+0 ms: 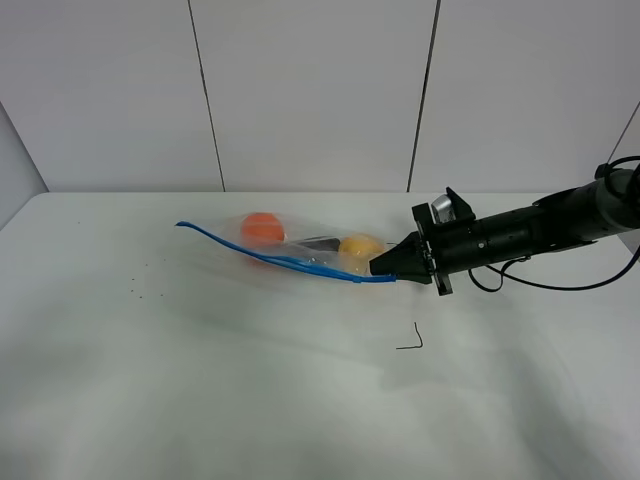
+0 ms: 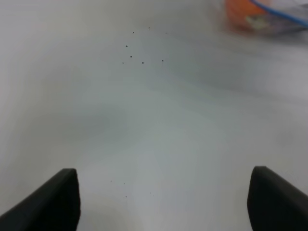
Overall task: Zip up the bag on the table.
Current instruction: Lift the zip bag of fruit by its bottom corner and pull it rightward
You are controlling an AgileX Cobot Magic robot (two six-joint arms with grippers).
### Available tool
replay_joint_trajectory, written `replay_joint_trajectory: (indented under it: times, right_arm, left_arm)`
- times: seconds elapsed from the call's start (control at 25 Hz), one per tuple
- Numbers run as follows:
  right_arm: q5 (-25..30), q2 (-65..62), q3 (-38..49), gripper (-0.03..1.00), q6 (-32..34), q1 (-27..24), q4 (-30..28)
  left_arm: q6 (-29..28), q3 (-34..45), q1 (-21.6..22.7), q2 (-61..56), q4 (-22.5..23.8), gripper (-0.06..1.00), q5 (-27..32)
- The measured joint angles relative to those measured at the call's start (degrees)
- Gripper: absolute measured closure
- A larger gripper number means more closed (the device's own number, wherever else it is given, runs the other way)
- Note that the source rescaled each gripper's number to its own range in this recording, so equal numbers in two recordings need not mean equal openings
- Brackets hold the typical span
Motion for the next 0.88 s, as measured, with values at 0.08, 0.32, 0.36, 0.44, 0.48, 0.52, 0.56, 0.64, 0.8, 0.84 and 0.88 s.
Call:
replay_joint_trajectory:
  times: [0.08,0.32,0.36,0.44,0.48,0.52,0.56,0.64,0.8,0.84,0.88]
  right_arm:
    - [0.04,-0.28,0.0,0.96,2.95,0.0,0.0]
    - [0.04,-0.32,0.0,0.96,8.04,0.0,1.03]
    - [0.09,-0.32,0.0,0.96,8.28,0.0,1.6]
    - [0.11,-0.32,0.0,0.96,8.68,0.0,3.63]
    - [0.11,-0.32,0.0,0.96,8.92,0.0,4.39]
    - [0.11,-0.32,0.0,0.96,9.27,0.0,5.08]
    - [0.11,-0.32,0.0,0.96,9.77,0.0,5.59]
    - [0.11,-0.32,0.0,0.96,10.49,0.0,6.05]
    - [0.11,-0.32,0.0,0.96,12.07,0.0,6.79]
    - [0.11,-0.32,0.0,0.96,12.2,0.0,6.92]
    - [0.11,-0.32,0.0,0.96,12.37,0.0,7.01]
  left_arm:
    - [0.0,0.0,0.0,0.0,0.0,-0.01,0.0]
    - [0.0,0.0,0.0,0.0,0.0,-0.01,0.0]
    - [0.0,0.0,0.0,0.0,0.0,-0.01,0.0]
    - [0.0,0.0,0.0,0.0,0.0,-0.01,0.0]
    - [0.0,0.0,0.0,0.0,0.0,-0.01,0.0]
    - [0.0,0.0,0.0,0.0,0.0,-0.01,0.0]
    - [0.0,0.0,0.0,0.0,0.0,-0.01,0.0]
    - [0.0,0.0,0.0,0.0,0.0,-0.01,0.0]
    - [0.0,0.0,0.0,0.0,0.3,-0.01,0.0]
    - [0.0,0.0,0.0,0.0,0.3,-0.01,0.0]
    - [0.0,0.0,0.0,0.0,0.3,-0.01,0.0]
